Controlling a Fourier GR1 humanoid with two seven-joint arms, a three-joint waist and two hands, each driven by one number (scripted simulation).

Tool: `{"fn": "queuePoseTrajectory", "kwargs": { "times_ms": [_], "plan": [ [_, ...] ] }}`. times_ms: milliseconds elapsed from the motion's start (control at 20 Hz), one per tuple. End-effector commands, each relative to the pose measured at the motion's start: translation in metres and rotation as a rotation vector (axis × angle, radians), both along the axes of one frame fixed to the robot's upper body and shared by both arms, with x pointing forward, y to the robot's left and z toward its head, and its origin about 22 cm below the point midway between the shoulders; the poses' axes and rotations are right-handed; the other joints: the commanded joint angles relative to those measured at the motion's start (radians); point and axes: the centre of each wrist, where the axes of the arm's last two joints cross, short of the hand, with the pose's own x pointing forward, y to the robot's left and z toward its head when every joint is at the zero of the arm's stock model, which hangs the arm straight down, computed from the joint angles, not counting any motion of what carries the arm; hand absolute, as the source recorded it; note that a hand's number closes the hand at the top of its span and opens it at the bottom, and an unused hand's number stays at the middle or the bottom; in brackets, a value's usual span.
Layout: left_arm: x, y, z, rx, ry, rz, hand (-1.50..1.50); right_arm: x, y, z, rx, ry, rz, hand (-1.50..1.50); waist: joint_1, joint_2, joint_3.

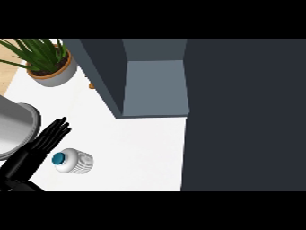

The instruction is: Pick up the bottled water, place it into the cabinet and close the cabinet

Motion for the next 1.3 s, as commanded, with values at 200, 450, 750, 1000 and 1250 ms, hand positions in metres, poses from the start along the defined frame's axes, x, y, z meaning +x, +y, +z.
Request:
{"fn": "queuePoseTrajectory", "kwargs": {
  "times_ms": [200, 450, 750, 1000, 1250],
  "plan": [
    [0.02, 0.006, -0.049, -0.006, -0.007, 0.069, -1.5, -0.016, -0.001, 0.028, 0.008, -0.031, 0.01, -1.5, -0.004, 0.002, -0.001],
    [0.008, -0.016, -0.086, -0.051, 0.047, 0.011, -1.5, -0.019, -0.002, 0.027, 0.014, -0.045, 0.016, -1.5, -0.006, 0.003, -0.001],
    [0.0, -0.014, -0.104, -0.113, 0.123, -0.074, -1.5, -0.022, 0.001, 0.029, 0.014, -0.038, 0.004, -1.5, -0.008, 0.006, -0.003],
    [0.005, -0.025, -0.112, -0.17, 0.136, -0.067, -1.5, -0.018, 0.004, 0.019, 0.024, -0.032, -0.009, -1.5, 0.003, 0.005, -0.001],
    [-0.002, -0.032, -0.128, -0.216, 0.135, 0.011, 1.5, -0.026, -0.009, 0.009, -0.004, -0.022, 0.016, -1.5, -0.018, 0.006, -0.002]
  ]
}}
